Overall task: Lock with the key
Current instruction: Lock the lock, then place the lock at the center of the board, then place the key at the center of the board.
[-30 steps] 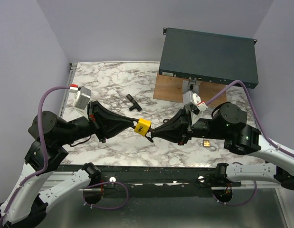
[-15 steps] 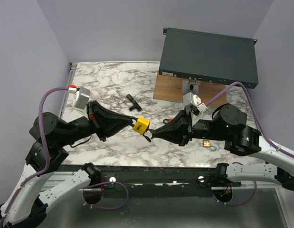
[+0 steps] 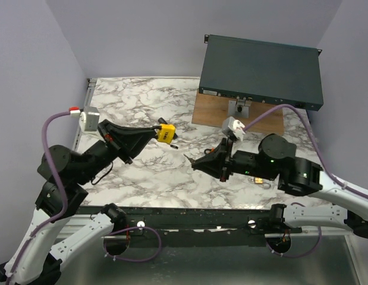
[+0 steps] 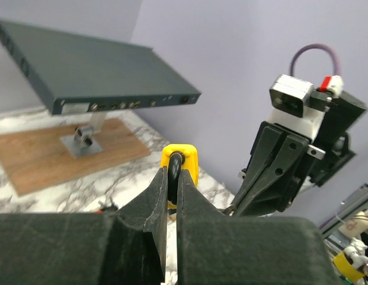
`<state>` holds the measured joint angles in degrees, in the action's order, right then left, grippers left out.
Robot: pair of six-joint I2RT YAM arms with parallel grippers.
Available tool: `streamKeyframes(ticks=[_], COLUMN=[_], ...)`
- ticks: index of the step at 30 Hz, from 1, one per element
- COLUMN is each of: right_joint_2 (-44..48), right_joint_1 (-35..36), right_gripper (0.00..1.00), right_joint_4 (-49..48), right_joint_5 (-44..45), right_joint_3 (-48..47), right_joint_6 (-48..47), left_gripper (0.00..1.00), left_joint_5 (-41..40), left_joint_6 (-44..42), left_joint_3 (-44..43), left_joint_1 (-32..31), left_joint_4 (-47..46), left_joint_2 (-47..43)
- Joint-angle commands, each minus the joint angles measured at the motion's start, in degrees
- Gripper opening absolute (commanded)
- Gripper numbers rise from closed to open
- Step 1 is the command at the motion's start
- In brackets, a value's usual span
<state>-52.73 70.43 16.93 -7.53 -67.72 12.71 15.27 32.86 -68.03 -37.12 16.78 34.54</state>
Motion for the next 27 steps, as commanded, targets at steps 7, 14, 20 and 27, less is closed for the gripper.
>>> streamKeyframes(ticks=[7,14,20,27], right_joint_2=[-15.6,-20.54,-23.43,-28.13], right_joint_1=[-12.4,-21.15,-22.57,-22.8], right_gripper=[0.01,0.01,0.01,0.01], right_joint_4=[0.49,-6.31,-10.6,-12.22], right_joint_5=[13.26,11.7,15.2,19.29], right_joint_3=[7.26,14.44,16.76,17.13], right_joint_6=[11.5,15.2,16.53,17.68], left_gripper=[0.0,0.0,0.0,0.0], left_joint_5=[5.7,10.06,12.95,14.79], left_joint_6=[10.85,16.46,20.4,22.82], left_joint_3=[18.15,31.3,36.92,36.87], left_joint_1=[10.98,13.13,13.13,12.67], left_joint_4=[-7.0,-20.05,-32.57,-44.27], left_joint_2=[3.98,11.88,24.33,40.81])
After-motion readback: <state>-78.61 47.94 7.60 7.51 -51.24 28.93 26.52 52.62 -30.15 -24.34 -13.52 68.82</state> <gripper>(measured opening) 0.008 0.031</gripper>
